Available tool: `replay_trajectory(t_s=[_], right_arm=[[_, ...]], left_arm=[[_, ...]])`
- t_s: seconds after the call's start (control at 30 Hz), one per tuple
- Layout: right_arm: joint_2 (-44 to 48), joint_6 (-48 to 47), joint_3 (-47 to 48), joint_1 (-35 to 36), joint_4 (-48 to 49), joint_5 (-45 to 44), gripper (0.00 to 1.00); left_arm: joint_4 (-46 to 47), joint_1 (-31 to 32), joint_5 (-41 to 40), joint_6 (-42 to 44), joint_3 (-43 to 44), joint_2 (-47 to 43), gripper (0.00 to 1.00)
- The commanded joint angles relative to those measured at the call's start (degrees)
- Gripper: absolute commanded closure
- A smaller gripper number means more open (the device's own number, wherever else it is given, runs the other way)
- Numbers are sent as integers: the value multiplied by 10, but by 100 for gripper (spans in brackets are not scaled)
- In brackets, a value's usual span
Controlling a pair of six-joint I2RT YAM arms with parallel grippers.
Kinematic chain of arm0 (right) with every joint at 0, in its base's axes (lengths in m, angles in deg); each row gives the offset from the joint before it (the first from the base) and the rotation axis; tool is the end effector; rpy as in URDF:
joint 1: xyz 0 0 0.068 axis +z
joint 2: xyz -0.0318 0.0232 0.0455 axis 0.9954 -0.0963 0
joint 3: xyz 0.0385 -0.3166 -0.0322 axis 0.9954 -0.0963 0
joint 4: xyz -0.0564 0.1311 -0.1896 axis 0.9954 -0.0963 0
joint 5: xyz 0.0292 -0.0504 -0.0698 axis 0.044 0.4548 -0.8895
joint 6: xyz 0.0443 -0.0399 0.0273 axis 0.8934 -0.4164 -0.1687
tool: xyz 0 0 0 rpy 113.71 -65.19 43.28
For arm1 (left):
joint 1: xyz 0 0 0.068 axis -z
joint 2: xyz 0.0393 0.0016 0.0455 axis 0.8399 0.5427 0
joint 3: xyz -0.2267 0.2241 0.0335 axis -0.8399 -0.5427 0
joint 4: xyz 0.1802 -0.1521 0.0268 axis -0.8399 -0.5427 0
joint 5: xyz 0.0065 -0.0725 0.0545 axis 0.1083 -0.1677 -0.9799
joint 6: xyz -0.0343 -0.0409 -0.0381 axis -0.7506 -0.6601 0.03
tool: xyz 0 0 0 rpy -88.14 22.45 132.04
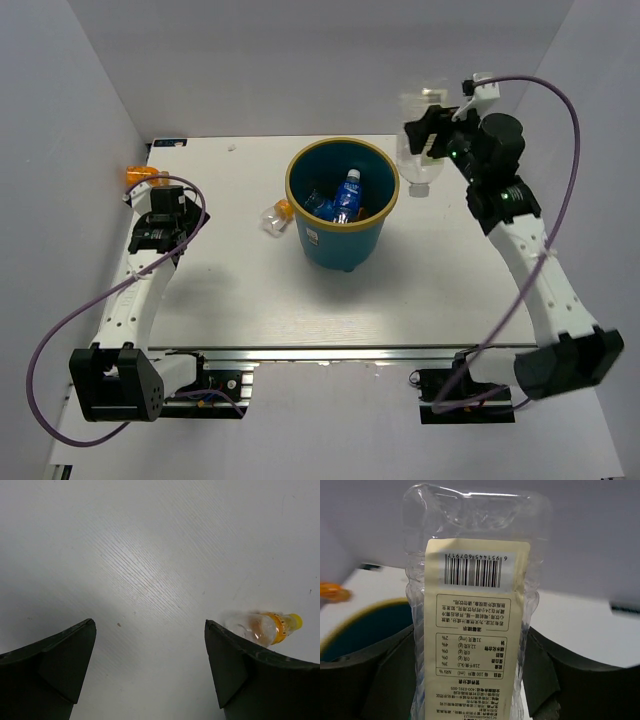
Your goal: Put the plastic bottles in the bin
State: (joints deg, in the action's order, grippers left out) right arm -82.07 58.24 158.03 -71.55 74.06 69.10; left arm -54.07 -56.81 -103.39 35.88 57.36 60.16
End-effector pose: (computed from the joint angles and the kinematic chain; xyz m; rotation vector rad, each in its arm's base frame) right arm 0.2775 0.0643 0.4867 -0.0550 1.6278 0.3160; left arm 0.2065 0.0183 0.3293 -1.0023 2.0612 0.0665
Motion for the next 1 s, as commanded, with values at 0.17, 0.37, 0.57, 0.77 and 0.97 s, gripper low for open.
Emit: replay_trajectory(t_s=[0.17,0.37,0.57,0.77,0.97], right_arm=[[29,-94,10,176,131,172,43],[-5,-101,9,225,102,114,21],[2,-86,9,225,93,88,11],[24,-75,13,224,97,7,11],[73,-36,3,197,69,-182,11]], left_arm=[[25,-2,44,16,-8,-6,2],[26,-2,56,30,-12,-14,2],[32,-2,75,33,-11,-18,2],[111,-2,197,70,-20,-8,2],[207,74,342,177,28,106,2]])
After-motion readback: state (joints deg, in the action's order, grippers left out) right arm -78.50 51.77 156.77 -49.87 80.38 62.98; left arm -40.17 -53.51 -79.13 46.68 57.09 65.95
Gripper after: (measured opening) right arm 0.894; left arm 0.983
